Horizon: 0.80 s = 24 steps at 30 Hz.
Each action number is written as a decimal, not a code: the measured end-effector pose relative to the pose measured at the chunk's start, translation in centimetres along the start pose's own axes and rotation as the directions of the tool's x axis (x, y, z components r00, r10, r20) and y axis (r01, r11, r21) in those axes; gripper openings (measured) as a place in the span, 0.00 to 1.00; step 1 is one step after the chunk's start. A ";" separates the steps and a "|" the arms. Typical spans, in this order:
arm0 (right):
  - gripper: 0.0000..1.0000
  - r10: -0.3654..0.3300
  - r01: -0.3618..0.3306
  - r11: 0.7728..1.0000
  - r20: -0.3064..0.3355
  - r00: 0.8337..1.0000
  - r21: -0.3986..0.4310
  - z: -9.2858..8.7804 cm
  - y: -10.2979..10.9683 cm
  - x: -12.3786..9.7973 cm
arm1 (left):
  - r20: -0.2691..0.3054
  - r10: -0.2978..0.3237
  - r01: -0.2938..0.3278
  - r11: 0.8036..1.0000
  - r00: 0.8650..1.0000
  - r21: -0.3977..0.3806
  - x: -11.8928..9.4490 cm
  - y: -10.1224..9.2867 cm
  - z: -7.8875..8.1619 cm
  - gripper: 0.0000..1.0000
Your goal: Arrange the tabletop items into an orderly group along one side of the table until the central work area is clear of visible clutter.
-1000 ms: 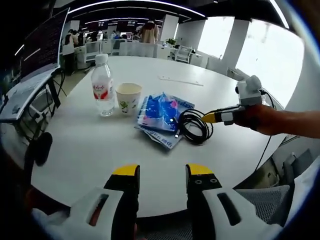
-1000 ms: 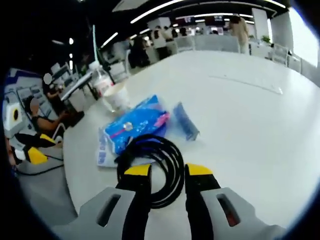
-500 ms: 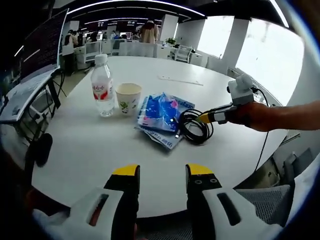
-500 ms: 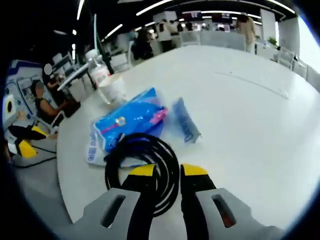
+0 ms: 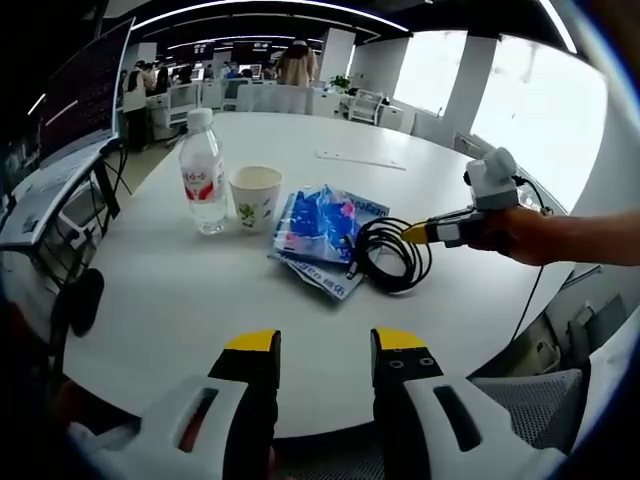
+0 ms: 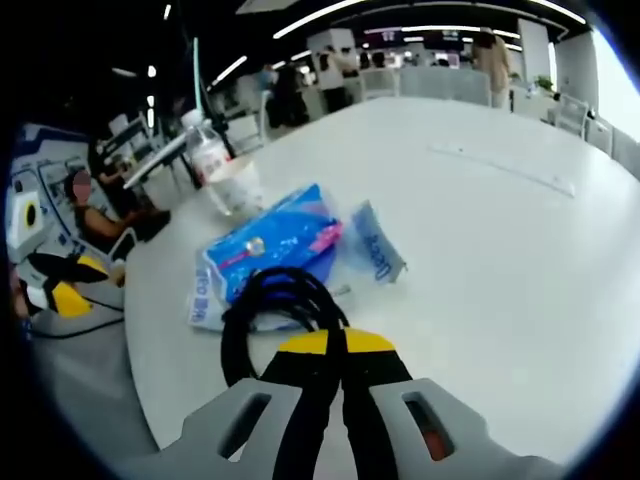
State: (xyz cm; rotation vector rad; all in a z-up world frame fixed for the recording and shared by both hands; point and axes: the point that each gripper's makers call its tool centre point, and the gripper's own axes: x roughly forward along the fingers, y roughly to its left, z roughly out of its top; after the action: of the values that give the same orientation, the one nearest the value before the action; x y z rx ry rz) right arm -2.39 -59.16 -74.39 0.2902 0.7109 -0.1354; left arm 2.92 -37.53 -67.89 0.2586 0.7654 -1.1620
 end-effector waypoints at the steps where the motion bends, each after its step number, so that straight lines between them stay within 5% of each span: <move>1: 0.00 -0.002 0.002 1.000 0.005 1.000 0.001 0.0 0.1 -0.3 | 0.000 -0.001 0.001 1.000 1.000 0.000 0.0 0.0 0.0 0.34; 16: 0.00 -0.043 0.045 0.999 0.065 0.997 -0.029 -0.1 0.8 -3.7 | -0.002 -0.001 0.001 1.000 1.000 0.011 -0.1 -0.2 -0.1 0.35; 24: 0.00 -0.103 0.103 0.995 0.088 0.991 0.001 -1.6 -0.4 -6.3 | -0.005 -0.005 0.005 1.000 1.000 0.015 0.0 -0.4 -0.2 0.35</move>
State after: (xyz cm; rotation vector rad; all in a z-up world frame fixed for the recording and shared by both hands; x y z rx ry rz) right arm -8.21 -58.88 -71.46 0.2423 0.6385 -0.2434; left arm 2.45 -37.56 -67.97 0.2729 0.7624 -1.1729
